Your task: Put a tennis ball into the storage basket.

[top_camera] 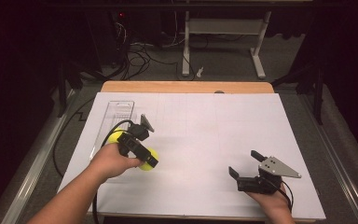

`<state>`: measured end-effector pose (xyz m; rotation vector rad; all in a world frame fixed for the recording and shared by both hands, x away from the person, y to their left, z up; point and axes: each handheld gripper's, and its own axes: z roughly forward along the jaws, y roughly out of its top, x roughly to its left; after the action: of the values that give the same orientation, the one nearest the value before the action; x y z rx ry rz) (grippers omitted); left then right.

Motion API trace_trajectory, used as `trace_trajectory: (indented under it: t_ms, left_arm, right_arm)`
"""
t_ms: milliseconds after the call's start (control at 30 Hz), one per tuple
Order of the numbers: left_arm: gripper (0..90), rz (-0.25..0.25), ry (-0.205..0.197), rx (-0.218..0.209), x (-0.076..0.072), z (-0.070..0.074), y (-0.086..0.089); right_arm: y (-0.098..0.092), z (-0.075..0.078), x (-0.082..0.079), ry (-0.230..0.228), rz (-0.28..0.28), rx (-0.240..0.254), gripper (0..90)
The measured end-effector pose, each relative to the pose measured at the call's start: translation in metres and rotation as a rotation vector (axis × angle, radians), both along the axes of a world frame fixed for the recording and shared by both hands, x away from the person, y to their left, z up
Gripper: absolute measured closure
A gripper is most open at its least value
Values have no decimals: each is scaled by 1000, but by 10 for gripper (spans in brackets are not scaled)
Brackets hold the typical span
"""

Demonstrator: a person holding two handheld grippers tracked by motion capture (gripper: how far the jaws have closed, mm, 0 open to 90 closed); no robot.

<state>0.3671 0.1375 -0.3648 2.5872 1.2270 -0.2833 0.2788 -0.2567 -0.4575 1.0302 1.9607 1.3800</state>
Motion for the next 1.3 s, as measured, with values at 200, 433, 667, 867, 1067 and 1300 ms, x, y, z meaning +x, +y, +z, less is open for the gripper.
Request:
trace_trajectory:
  t_ms: [200, 433, 667, 867, 1067, 1300]
  left_arm:
    - [269, 12, 4, 5, 3, 12, 7]
    - [269, 33, 4, 3, 5, 24, 17]
    - [269, 49, 8, 10, 8, 34, 26]
    - [270, 74, 0, 23, 11, 43, 37]
    - [270, 115, 0, 34, 14, 51, 56]
    - [270, 155, -4, 30, 16, 56, 75]
  right_arm:
    - [0, 0, 0, -4, 5, 1, 4]
    - [1, 0, -1, -5, 13, 3, 4]
    - [1, 0, -1, -4, 14, 4, 4]
    - [0, 1, -1, -9, 12, 5, 4]
    - [0, 1, -1, -8, 13, 5, 4]
    - [0, 1, -1, -10, 15, 4, 4]
